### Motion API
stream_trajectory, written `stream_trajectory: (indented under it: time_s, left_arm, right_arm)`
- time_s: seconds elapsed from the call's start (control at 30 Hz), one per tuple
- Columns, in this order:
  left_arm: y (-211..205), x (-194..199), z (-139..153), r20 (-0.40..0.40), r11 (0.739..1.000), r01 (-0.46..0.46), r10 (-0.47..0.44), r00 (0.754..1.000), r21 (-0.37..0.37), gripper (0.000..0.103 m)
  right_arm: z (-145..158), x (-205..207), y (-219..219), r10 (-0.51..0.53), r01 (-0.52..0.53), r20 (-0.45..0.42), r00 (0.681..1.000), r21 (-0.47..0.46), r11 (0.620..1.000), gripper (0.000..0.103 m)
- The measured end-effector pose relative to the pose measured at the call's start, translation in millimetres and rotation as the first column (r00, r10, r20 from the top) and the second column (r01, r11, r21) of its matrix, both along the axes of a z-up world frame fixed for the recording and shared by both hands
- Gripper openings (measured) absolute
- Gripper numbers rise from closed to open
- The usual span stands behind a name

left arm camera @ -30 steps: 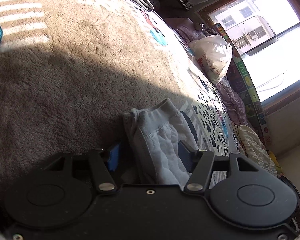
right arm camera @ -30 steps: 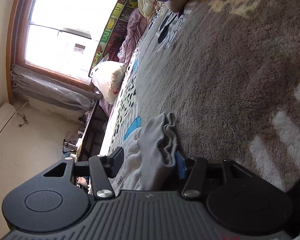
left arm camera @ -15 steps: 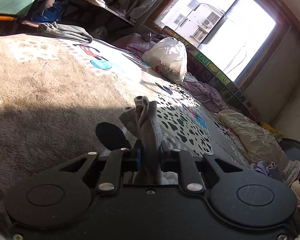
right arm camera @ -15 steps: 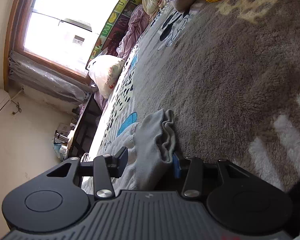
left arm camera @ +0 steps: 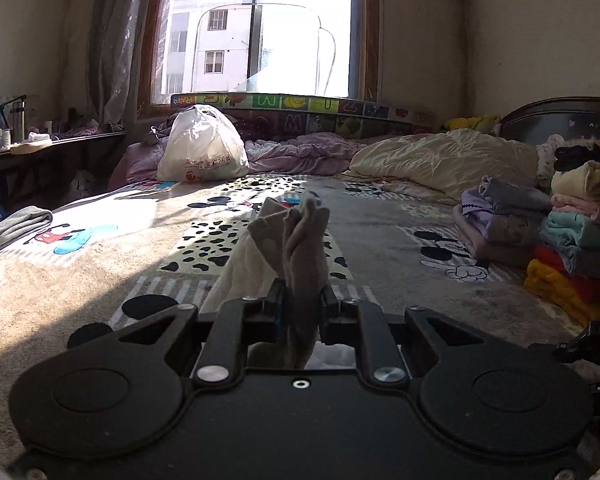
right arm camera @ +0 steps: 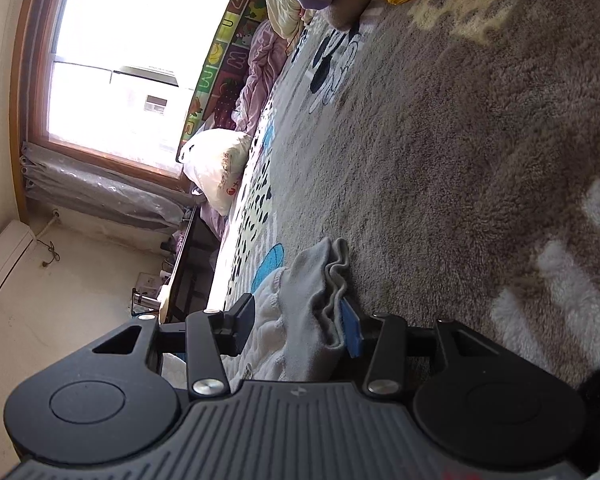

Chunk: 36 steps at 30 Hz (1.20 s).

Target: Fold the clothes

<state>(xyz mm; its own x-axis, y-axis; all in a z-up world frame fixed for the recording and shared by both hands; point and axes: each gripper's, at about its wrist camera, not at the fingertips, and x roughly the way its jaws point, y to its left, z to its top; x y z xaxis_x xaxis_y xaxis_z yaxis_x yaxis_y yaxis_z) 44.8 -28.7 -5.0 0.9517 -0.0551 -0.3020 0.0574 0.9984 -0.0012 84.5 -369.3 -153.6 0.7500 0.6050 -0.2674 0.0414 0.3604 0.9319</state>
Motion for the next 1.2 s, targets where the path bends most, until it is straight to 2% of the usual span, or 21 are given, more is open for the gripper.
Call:
stream_trajectory:
  time_s: [0.17, 0.3, 0.5, 0.63, 0.87, 1.0, 1.07, 1.1, 1.2]
  left_arm:
    - [-42.1, 3.2, -14.8, -0.024, 0.991, 0.094, -0.092, 0.996, 0.099, 0.014]
    - [-78.2, 2.0, -28.5, -0.033, 0.960, 0.160, -0.157, 0.987, 0.228, 0.014]
    - [-122.9, -7.7, -50.6, -0.052, 0.887, 0.242, -0.241, 0.969, 0.392, 0.014]
    - [-142.5, -17.1, -63.5, -0.051, 0.829, 0.278, -0.291, 0.955, 0.486, 0.014]
    - [-165.6, -21.8, -83.7, -0.085, 0.740, 0.306, -0.322, 0.943, 0.599, 0.014]
    - [-171.0, -18.6, -91.4, -0.120, 0.725, 0.326, -0.322, 0.939, 0.607, 0.016]
    - [-169.3, -21.1, -88.5, -0.123, 0.734, 0.359, -0.357, 0.926, 0.577, 0.028]
    - [-167.0, -23.2, -84.5, -0.125, 0.745, 0.382, -0.379, 0.917, 0.547, 0.040]
    - [-157.6, -30.9, -68.8, -0.117, 0.766, 0.426, -0.426, 0.897, 0.481, 0.041]
  right_arm:
    - [-2.3, 2.7, -3.4, -0.006, 0.006, -0.005, 1.000, 0.025, 1.000, 0.047]
    - [-4.3, 3.5, -6.5, -0.007, 0.008, -0.013, 1.000, 0.053, 0.999, 0.047]
    - [-7.3, 4.5, -8.6, -0.009, 0.011, -0.018, 1.000, 0.081, 0.997, 0.047]
    - [-10.1, 3.9, -10.3, -0.015, 0.017, -0.021, 1.000, 0.104, 0.994, 0.047]
    - [-11.0, 1.6, -13.1, -0.036, 0.038, -0.019, 0.999, 0.125, 0.991, 0.048]
    - [-7.4, -1.4, -17.9, -0.067, 0.067, -0.003, 0.998, 0.110, 0.992, 0.051]
    - [-4.1, -2.4, -19.4, -0.080, 0.079, 0.008, 0.997, 0.084, 0.993, 0.052]
    - [-1.5, -2.8, -19.8, -0.084, 0.083, 0.017, 0.996, 0.065, 0.994, 0.052]
    - [4.7, -3.5, -21.8, -0.084, 0.083, 0.045, 0.995, 0.030, 0.996, 0.052]
